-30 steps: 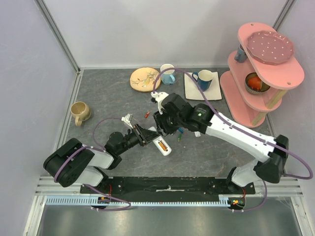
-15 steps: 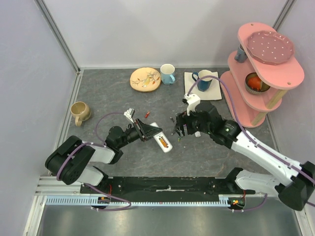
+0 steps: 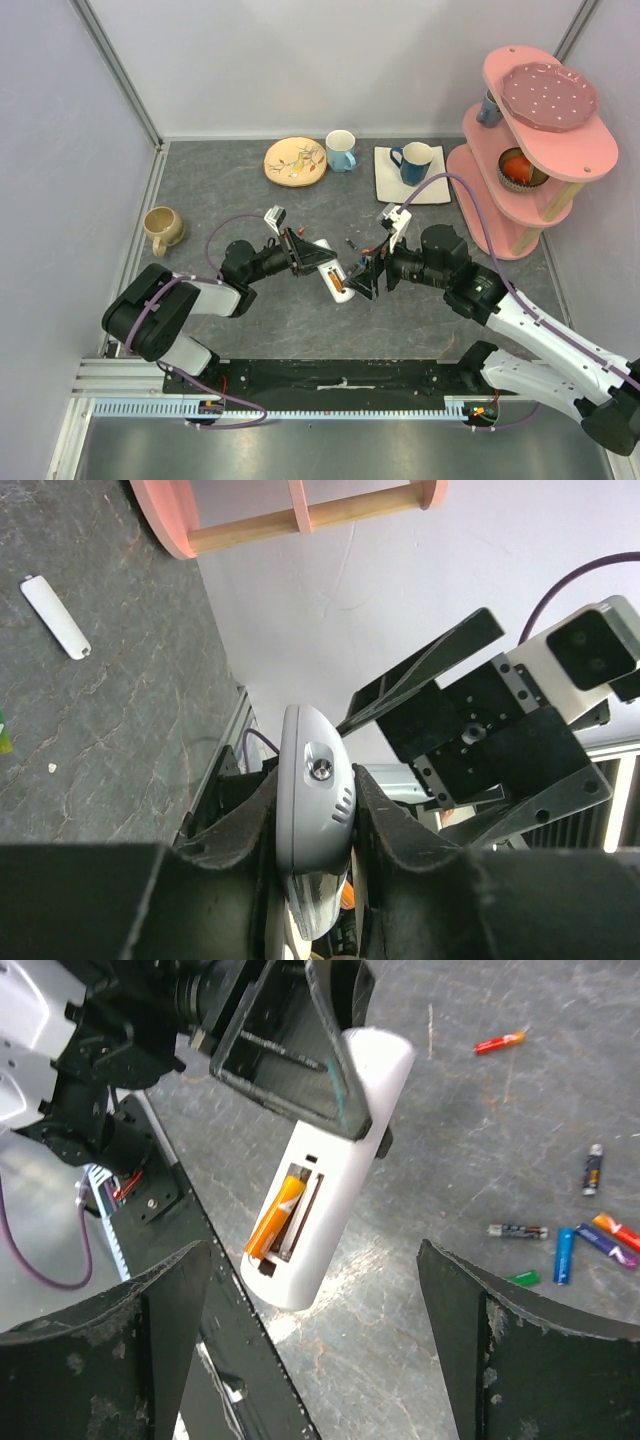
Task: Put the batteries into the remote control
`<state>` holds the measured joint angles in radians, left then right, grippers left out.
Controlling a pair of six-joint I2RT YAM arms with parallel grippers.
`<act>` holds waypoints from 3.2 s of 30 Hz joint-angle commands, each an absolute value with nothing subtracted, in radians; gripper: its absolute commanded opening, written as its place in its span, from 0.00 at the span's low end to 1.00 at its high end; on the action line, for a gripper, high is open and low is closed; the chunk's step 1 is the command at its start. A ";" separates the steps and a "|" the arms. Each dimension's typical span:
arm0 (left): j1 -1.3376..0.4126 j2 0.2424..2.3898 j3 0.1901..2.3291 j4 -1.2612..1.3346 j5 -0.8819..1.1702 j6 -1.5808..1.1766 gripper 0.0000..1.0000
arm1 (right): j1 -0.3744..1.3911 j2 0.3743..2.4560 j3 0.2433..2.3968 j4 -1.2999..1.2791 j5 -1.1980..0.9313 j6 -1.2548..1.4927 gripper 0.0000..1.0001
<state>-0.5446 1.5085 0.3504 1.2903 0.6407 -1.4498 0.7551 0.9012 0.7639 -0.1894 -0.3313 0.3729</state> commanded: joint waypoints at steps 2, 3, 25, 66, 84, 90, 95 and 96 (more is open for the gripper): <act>-0.540 1.522 0.400 1.664 0.696 -1.499 0.02 | 0.753 0.884 0.716 -0.120 -0.426 0.364 0.92; -0.540 1.523 0.402 1.666 0.699 -1.499 0.02 | 0.753 0.881 0.712 -0.112 -0.437 0.368 0.92; -0.543 1.511 0.397 1.664 0.716 -1.503 0.02 | 0.753 0.945 0.653 -0.025 -0.486 0.396 0.81; -0.561 1.473 0.371 1.664 0.756 -1.474 0.02 | 0.753 1.037 0.687 -0.012 -0.472 0.420 0.78; -0.581 1.443 0.365 1.664 0.776 -1.465 0.02 | 0.753 1.075 0.704 -0.009 -0.491 0.436 0.78; -0.583 1.436 0.361 1.664 0.782 -1.457 0.02 | 0.753 1.103 0.710 0.028 -0.555 0.451 0.78; -0.583 1.434 0.350 1.664 0.766 -1.450 0.02 | 0.753 1.117 0.716 0.023 -0.600 0.459 0.78; -0.583 1.437 0.350 1.664 0.762 -1.448 0.02 | 0.753 1.114 0.716 0.020 -0.604 0.456 0.79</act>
<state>-0.5694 1.4723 0.3534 1.2812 0.7185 -1.4563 0.7570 1.1057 0.6796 0.0006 -0.5976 0.4610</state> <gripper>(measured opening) 0.323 0.781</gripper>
